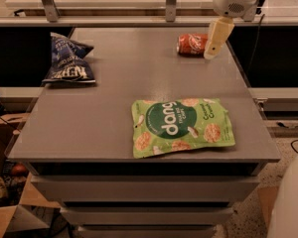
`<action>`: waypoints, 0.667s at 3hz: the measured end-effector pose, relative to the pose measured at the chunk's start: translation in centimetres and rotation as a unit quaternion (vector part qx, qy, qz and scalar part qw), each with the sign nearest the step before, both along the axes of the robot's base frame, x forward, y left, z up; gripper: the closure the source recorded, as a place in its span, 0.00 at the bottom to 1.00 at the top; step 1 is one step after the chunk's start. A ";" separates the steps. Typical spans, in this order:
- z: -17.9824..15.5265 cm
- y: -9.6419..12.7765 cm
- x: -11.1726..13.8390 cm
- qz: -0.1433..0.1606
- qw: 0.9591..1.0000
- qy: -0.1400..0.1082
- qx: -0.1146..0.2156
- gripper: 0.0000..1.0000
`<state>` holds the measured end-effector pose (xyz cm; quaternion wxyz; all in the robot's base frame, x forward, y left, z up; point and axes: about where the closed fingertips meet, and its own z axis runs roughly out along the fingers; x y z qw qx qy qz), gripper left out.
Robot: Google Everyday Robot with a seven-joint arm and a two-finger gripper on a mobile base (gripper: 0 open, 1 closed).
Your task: Pick coke can
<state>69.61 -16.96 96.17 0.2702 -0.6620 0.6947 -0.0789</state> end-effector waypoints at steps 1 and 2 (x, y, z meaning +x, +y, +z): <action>-0.6 0.9 2.1 0.003 1.000 -0.020 0.019 0.00; -1.7 1.7 3.8 0.009 0.999 -0.023 0.035 0.00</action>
Offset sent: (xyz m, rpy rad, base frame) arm 0.0596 0.0237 -0.0230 0.1106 -0.0598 0.0287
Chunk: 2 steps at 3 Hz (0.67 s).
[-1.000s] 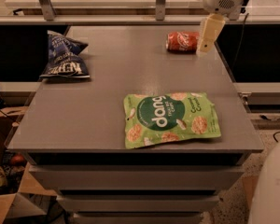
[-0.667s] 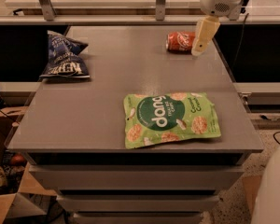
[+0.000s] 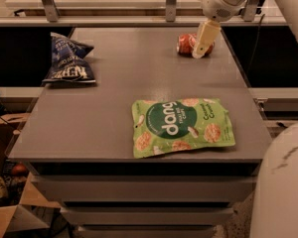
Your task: Pick coke can
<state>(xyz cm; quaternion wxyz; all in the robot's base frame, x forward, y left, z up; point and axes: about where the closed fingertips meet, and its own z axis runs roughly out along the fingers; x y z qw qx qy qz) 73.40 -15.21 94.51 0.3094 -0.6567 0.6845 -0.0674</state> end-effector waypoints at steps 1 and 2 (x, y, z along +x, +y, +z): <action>-1.4 0.7 1.4 0.003 1.000 0.001 0.013 0.00; -2.9 1.2 2.5 0.004 1.000 0.007 0.023 0.00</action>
Offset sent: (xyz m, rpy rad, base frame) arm 0.0383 0.0126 -0.0378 0.0693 0.0192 0.0018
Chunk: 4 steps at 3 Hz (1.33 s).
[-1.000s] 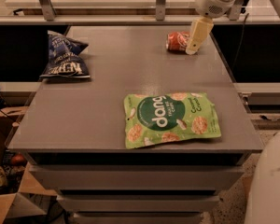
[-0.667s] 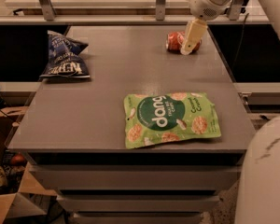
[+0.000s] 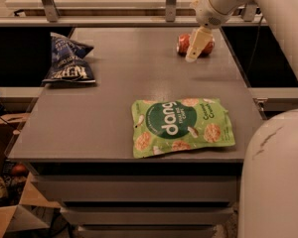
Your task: Pick coke can
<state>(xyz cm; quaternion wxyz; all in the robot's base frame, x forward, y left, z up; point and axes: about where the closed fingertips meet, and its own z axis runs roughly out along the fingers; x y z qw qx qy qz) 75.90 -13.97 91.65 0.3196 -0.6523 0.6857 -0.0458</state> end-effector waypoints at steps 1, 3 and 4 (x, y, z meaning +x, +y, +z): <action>-1.1 0.4 0.8 0.001 1.000 0.007 0.005 0.00; -3.1 0.6 2.1 0.001 1.000 0.027 0.007 0.00; -4.1 0.2 2.4 -0.004 0.999 0.038 0.006 0.00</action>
Offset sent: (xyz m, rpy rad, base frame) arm 0.0268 0.0052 -0.0218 0.0204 0.0409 0.0078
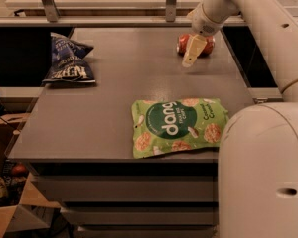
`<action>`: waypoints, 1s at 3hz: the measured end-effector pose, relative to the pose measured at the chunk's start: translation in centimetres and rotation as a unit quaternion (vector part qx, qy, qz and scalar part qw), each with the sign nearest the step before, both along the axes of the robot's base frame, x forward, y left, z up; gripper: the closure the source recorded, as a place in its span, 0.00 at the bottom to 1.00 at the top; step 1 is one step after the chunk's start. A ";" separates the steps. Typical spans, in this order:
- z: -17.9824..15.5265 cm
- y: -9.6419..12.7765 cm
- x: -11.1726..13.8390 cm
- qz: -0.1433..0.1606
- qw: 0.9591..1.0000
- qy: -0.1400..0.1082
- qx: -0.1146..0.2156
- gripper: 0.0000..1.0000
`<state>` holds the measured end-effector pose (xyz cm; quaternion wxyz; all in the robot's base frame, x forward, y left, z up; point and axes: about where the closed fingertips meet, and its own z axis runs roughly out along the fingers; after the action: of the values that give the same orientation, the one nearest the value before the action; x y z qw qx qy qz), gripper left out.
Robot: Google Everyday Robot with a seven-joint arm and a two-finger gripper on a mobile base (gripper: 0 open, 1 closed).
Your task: Pick coke can
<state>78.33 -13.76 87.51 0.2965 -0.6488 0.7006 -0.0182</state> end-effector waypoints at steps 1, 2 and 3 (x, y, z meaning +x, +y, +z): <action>-0.9 -0.5 0.2 -0.005 1.000 0.011 0.000 0.00; -1.4 -0.9 0.3 -0.009 1.000 0.017 0.002 0.16; -1.6 -1.3 0.3 -0.012 1.000 0.020 0.005 0.39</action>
Offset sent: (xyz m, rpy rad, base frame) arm 0.0055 -0.0203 -0.0099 0.0119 0.0362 -0.0355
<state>78.61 -15.11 85.93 0.2856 -0.6388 0.7144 -0.0055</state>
